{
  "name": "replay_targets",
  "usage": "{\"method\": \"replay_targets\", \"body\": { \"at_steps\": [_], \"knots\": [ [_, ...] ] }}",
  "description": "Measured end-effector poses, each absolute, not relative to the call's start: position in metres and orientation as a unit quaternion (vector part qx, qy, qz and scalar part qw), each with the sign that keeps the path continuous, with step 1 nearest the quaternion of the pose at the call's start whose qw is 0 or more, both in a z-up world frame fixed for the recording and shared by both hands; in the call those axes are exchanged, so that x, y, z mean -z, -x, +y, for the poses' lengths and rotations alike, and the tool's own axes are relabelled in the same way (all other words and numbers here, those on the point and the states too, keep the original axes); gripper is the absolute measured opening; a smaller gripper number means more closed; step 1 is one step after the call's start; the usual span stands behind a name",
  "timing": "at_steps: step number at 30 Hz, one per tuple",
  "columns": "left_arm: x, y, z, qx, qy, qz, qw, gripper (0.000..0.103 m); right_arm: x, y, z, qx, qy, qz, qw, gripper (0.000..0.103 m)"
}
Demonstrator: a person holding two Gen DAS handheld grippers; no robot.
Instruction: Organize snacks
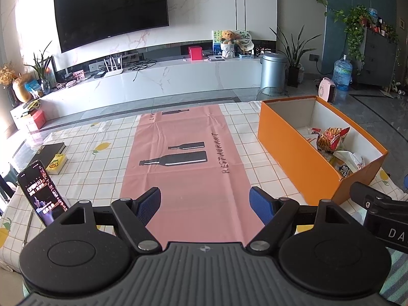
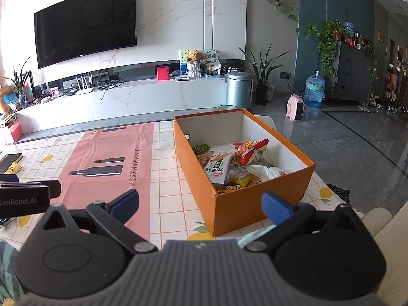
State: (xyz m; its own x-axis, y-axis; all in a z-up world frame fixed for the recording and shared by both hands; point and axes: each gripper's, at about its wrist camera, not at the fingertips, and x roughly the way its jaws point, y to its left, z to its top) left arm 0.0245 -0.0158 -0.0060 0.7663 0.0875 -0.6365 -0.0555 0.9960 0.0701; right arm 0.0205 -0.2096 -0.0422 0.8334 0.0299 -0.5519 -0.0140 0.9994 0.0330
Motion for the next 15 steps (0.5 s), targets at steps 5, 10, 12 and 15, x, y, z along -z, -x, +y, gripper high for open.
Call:
{"method": "replay_targets", "body": {
  "at_steps": [5,10,12,15],
  "knots": [
    [0.0066,-0.0233,-0.0160,-0.041,-0.022,0.339,0.940,0.093,0.0396,-0.0206,-0.2082,-0.013,-0.011,0.285,0.958,0.099],
    [0.0065,-0.0229,-0.0162,-0.040,-0.021,0.339,0.940,0.093,0.0393,-0.0205,-0.2073,-0.012,-0.007,0.284,0.959,0.099],
    [0.0063,-0.0227,-0.0164,-0.040,-0.021,0.339,0.940,0.093,0.0386,-0.0205,-0.2070,-0.012,-0.007,0.284,0.959,0.099],
    [0.0060,-0.0226,-0.0164,-0.039,-0.019,0.339,0.940,0.093,0.0371,-0.0199,-0.2071,-0.011,-0.006,0.282,0.959,0.099]
  ]
}}
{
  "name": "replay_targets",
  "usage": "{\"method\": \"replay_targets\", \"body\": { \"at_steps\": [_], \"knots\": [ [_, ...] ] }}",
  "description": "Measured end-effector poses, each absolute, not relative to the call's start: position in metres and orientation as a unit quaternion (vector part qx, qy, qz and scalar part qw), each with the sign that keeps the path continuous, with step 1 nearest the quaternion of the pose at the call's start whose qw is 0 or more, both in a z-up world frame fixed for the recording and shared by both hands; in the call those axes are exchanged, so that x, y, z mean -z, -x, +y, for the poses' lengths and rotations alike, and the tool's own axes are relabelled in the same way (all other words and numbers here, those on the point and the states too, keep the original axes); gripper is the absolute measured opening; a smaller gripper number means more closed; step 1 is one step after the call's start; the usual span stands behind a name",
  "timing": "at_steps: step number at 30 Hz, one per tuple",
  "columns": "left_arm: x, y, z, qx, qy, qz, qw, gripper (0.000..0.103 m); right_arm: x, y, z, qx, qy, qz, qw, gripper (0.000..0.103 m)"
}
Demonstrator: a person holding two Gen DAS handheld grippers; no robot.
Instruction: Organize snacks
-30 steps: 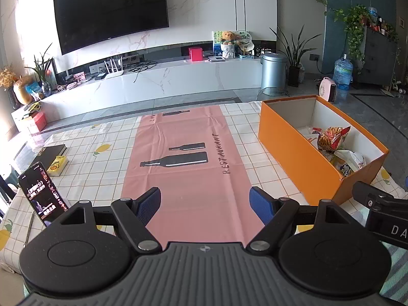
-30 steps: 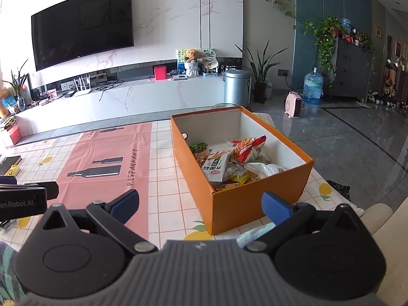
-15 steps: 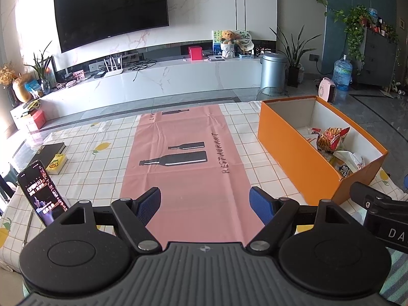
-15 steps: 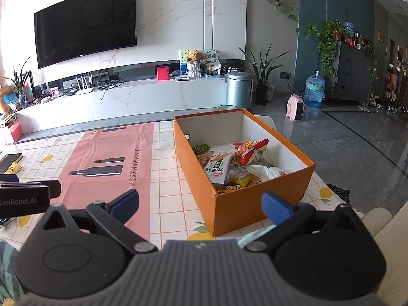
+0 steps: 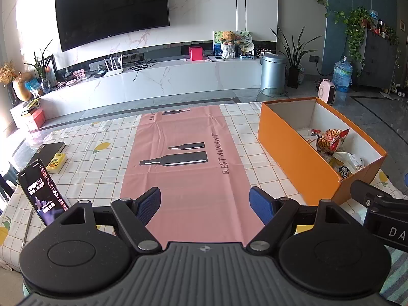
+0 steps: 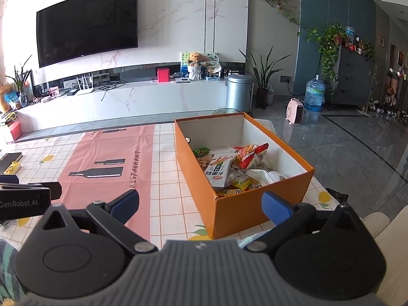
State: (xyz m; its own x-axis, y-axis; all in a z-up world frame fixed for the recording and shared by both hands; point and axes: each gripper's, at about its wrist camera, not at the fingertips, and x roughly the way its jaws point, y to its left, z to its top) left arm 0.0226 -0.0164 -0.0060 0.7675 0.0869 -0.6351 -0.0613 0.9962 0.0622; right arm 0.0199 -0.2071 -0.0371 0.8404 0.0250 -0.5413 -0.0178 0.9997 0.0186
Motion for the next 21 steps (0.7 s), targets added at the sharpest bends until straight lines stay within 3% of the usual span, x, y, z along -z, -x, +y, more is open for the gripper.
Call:
{"method": "replay_targets", "body": {
  "at_steps": [21],
  "knots": [
    [0.0037,-0.0186,-0.0159,-0.037,-0.016,0.339,0.940,0.093,0.0334,-0.0173,-0.2023,-0.014,0.002,0.278,0.960,0.099]
  ]
}}
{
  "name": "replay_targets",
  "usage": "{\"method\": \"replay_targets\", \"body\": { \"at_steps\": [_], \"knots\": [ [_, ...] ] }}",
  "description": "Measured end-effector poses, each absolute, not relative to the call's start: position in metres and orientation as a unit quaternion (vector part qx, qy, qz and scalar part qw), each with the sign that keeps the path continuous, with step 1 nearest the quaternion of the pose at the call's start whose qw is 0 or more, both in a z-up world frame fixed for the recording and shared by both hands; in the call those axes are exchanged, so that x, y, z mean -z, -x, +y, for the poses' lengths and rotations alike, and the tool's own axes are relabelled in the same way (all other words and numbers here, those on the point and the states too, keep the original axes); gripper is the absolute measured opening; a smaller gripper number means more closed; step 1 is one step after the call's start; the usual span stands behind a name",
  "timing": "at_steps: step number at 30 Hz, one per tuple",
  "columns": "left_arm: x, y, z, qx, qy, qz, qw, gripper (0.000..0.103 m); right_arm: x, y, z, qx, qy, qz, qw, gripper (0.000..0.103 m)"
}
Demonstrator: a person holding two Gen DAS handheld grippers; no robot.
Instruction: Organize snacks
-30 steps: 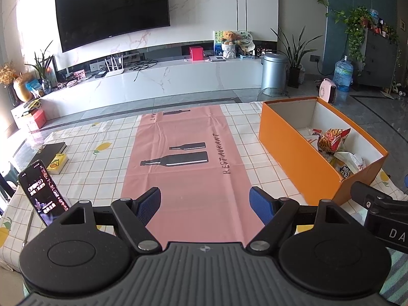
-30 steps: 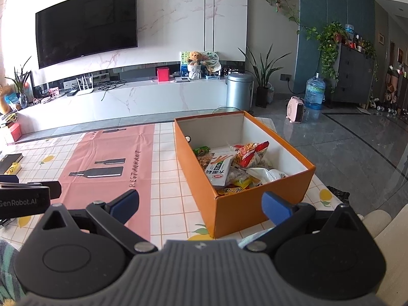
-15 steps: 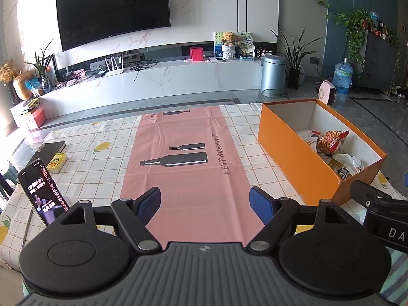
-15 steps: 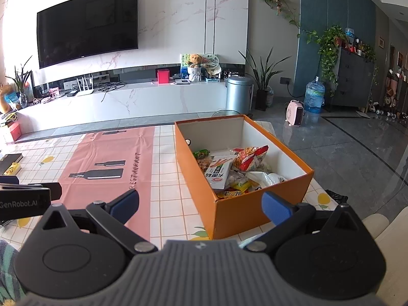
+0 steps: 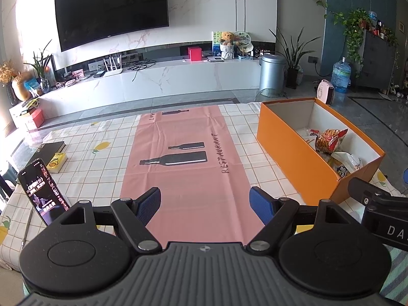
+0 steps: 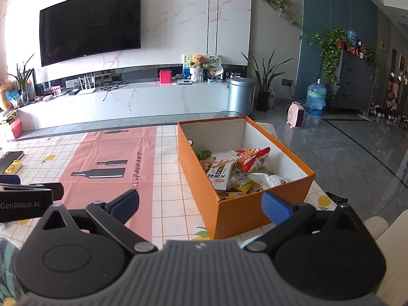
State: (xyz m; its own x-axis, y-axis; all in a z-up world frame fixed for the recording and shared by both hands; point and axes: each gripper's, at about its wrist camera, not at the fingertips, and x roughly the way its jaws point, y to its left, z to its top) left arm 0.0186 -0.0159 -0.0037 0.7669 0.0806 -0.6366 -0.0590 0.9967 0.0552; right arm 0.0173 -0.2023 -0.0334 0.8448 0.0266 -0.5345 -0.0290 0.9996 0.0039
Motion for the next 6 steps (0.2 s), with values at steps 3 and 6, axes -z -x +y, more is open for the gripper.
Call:
{"method": "replay_targets", "body": {
  "at_steps": [3,6],
  "knots": [
    [0.0022,-0.0170,-0.0167,-0.034,-0.019,0.337,0.941,0.093,0.0331,-0.0168,-0.2022,-0.014,0.002,0.278,0.960,0.099],
    [0.0002,-0.0166,-0.0158,-0.036,-0.018,0.333,0.942,0.093,0.0330,-0.0167,-0.2024,-0.014,0.002,0.279,0.960,0.099]
  ]
}}
